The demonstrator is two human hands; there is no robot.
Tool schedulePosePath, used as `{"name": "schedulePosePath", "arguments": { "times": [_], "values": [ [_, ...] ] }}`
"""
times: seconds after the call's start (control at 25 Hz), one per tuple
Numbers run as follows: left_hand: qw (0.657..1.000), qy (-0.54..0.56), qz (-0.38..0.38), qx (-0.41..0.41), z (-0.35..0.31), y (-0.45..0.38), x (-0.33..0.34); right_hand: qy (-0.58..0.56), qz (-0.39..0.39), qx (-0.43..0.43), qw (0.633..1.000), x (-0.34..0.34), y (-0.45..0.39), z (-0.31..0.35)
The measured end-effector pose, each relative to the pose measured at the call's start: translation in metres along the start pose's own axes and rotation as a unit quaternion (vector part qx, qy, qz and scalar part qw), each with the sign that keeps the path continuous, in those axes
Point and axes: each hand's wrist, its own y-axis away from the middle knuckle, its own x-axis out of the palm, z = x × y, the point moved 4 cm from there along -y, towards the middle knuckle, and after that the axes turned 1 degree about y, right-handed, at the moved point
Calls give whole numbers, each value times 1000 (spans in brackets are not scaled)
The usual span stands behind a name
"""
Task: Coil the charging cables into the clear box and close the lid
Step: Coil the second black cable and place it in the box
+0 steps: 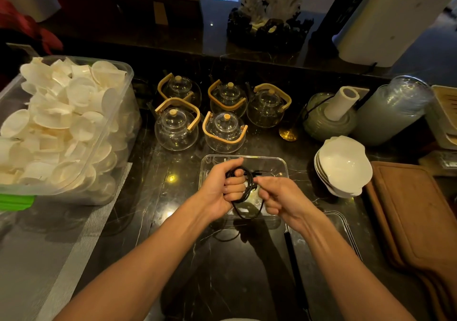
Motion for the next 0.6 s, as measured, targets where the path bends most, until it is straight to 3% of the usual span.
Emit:
{"name": "schedulePosePath", "arguments": {
  "times": [0.08,0.6],
  "values": [
    [1000,14,1,-1,0,0,-2,91,3,-29,995,11,1,0],
    [995,-72,-66,38,-6,-2,-5,-91,88,-26,992,3,-5,-31]
  ]
}}
